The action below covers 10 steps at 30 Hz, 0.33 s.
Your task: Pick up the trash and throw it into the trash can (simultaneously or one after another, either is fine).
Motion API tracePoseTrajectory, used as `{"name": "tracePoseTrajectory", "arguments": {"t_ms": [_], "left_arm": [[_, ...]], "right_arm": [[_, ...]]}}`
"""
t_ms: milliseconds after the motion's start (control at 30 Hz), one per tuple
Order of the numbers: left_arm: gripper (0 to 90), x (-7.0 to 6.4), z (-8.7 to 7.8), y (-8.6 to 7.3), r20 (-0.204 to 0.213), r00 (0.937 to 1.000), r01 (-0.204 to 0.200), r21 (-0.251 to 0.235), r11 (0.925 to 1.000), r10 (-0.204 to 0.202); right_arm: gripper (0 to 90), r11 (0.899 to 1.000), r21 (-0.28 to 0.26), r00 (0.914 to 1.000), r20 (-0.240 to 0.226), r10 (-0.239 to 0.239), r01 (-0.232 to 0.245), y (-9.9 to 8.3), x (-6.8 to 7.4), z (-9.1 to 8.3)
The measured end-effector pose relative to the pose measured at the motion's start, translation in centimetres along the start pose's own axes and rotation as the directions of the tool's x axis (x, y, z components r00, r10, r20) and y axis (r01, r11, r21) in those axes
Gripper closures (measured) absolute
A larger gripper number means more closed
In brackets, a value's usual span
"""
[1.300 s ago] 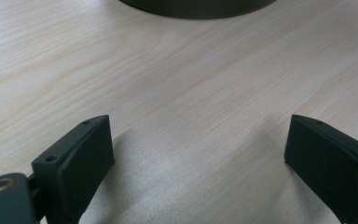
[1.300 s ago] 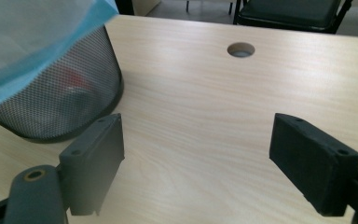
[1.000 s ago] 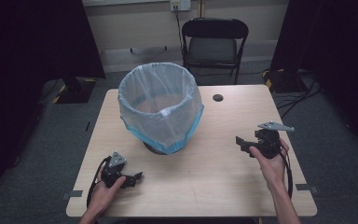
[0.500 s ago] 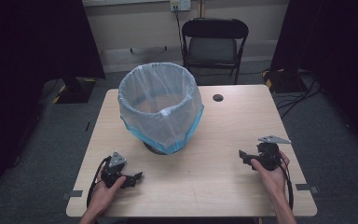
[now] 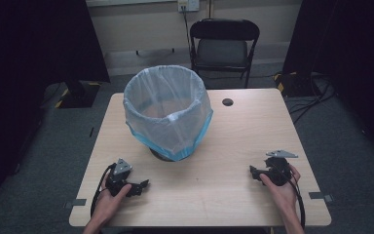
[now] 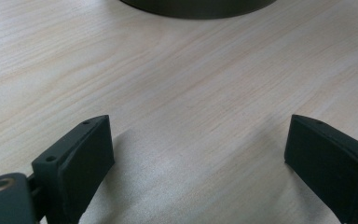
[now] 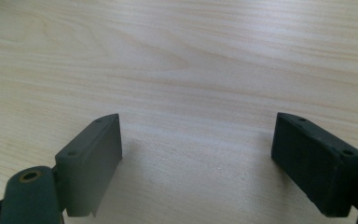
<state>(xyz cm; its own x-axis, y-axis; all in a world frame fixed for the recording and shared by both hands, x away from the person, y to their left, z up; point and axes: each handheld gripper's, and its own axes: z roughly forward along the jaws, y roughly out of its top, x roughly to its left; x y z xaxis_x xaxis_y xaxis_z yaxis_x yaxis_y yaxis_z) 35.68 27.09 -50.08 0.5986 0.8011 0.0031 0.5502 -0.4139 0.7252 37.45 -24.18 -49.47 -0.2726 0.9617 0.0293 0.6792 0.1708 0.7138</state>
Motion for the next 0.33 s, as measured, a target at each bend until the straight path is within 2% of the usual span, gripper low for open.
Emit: {"name": "tracePoseTrajectory", "arguments": {"t_ms": [67, 133, 333], "left_arm": [[7.5, -0.01, 0.00, 0.00, 0.000, 1.0000, 0.000, 0.000, 1.0000, 0.000], [7.5, 0.00, 0.00, 0.00, 0.000, 1.0000, 0.000, 0.001, 1.0000, 0.000], [7.5, -0.01, 0.00, -0.01, 0.000, 1.0000, 0.001, 0.001, 1.0000, -0.001]], "right_arm": [[14.9, 1.000, -0.016, 0.9991, 0.033, -0.026, 0.027, -0.35, 0.47, 0.12], [14.6, 0.999, -0.031, 0.9989, 0.044, -0.016, 0.018, -0.53, 0.60, 0.15], [14.6, 0.999, -0.036, 0.9988, 0.048, -0.014, 0.015, -0.61, 0.65, 0.13]]}}
